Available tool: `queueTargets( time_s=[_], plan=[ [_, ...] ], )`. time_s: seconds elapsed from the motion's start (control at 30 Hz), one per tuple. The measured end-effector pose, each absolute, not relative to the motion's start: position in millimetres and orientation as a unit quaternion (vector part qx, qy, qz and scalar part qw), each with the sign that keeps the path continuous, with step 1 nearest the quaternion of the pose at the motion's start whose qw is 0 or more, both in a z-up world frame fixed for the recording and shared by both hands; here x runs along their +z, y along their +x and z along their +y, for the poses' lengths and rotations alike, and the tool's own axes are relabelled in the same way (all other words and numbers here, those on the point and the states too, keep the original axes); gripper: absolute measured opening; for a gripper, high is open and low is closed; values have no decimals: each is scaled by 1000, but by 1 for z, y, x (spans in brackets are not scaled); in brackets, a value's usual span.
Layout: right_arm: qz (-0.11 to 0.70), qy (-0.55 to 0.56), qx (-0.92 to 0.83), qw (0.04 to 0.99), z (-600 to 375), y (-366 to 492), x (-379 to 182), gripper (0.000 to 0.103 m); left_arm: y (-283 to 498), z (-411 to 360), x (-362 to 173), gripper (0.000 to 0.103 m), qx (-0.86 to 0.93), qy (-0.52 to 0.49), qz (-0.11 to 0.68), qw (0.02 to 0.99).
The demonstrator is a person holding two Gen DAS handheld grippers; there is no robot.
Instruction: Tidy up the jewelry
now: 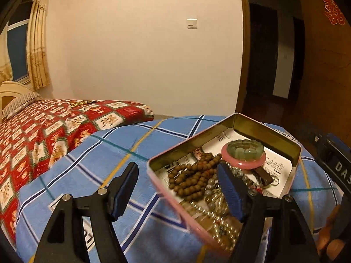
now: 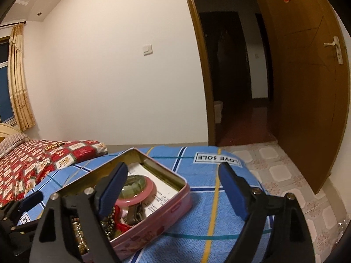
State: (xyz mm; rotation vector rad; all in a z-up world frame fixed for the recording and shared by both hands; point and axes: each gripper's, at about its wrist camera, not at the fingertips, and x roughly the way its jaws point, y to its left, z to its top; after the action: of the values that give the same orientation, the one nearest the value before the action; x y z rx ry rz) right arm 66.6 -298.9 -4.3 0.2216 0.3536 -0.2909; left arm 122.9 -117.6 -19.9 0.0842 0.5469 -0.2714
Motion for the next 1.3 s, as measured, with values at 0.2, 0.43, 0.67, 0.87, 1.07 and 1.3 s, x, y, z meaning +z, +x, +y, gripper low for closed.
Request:
queueTargets(
  time_s=[0.2,0.43,0.67,0.87,1.07,1.3],
  plan=[
    [161,76,-165,970,-286,58,0,94,104,-110,-19,74,-125,51,263,955],
    [162,62,-174,969,-278,45,0,95,89,-101,-19,74,-121,47,260,957],
    [160,65,-169,970,-267,22,0,95,72,-93,-17,74,-127,44,251,959],
    [153,65,-165,972,-255,4,1,95,56,-90,-15,74,-131,46,240,961],
    [131,88,-170,973,-253,-15,2,95,39,-85,-11,74,-133,44,215,967],
    [83,95,-189,974,-250,-35,9,101,30,-78,-7,74,-135,34,196,971]
  ],
)
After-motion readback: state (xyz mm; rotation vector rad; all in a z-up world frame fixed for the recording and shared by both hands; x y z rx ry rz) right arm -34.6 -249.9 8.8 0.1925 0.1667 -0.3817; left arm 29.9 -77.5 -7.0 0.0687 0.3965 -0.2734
